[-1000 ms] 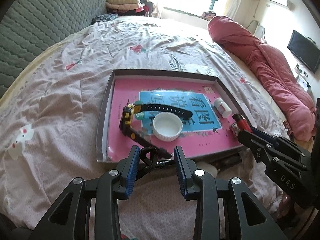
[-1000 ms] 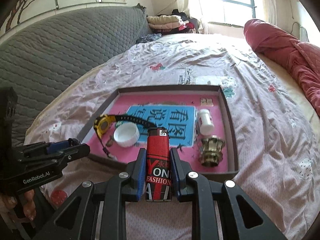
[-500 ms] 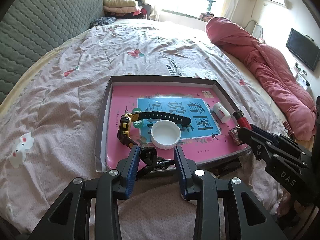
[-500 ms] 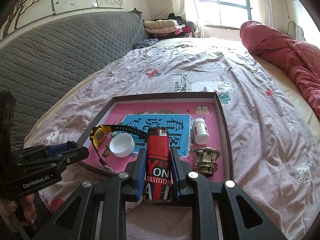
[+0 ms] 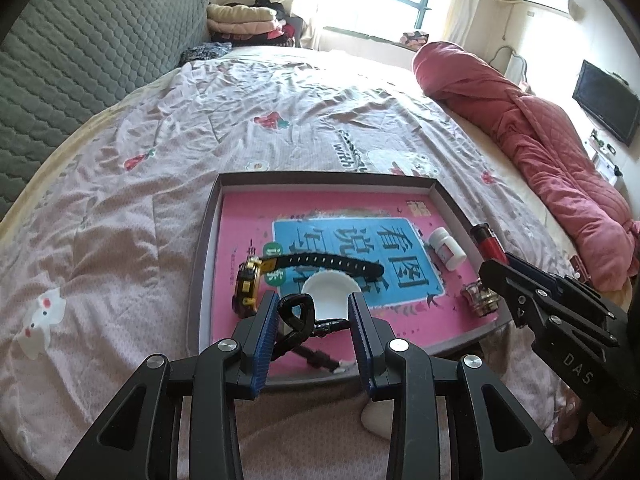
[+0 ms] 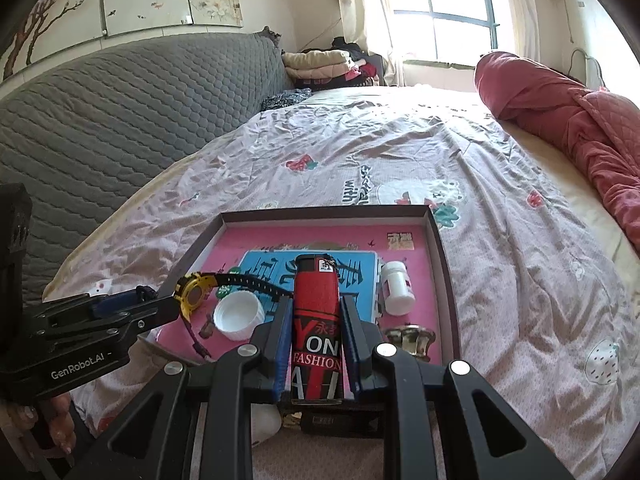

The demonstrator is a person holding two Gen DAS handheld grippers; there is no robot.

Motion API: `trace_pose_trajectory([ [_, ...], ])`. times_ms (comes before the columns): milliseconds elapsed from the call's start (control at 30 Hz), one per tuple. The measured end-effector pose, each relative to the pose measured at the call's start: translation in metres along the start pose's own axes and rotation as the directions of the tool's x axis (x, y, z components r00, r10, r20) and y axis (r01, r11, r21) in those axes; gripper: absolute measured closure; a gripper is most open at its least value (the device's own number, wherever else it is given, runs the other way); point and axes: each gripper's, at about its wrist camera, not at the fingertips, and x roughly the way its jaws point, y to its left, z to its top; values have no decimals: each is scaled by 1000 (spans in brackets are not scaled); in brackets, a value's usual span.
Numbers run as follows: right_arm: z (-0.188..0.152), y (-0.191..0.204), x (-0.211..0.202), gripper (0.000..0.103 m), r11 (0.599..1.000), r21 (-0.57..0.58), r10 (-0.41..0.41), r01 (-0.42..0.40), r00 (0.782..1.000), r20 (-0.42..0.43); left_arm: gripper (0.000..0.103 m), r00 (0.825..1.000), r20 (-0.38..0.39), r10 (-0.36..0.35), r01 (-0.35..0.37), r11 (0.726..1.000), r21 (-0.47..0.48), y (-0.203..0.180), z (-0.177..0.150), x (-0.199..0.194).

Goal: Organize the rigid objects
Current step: 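Lower the lighter into the tray with the right tool while the left tool carries the clip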

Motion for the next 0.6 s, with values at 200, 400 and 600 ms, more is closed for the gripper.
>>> trace_pose_trajectory([
  [200,8,-4,2,79,1000,10,-6,5,999,32,67,1000,3,-1,1,1000,6,-2,7,8],
  [400,17,-3,2,79,1000,5,10,-10,998,62,67,1000,2,-4,4,1000,17,-6,13,16],
  [600,24,-2,6,79,1000,4,12,-12,997,80,67,1000,5,-3,3,1000,20,-8,21,25],
])
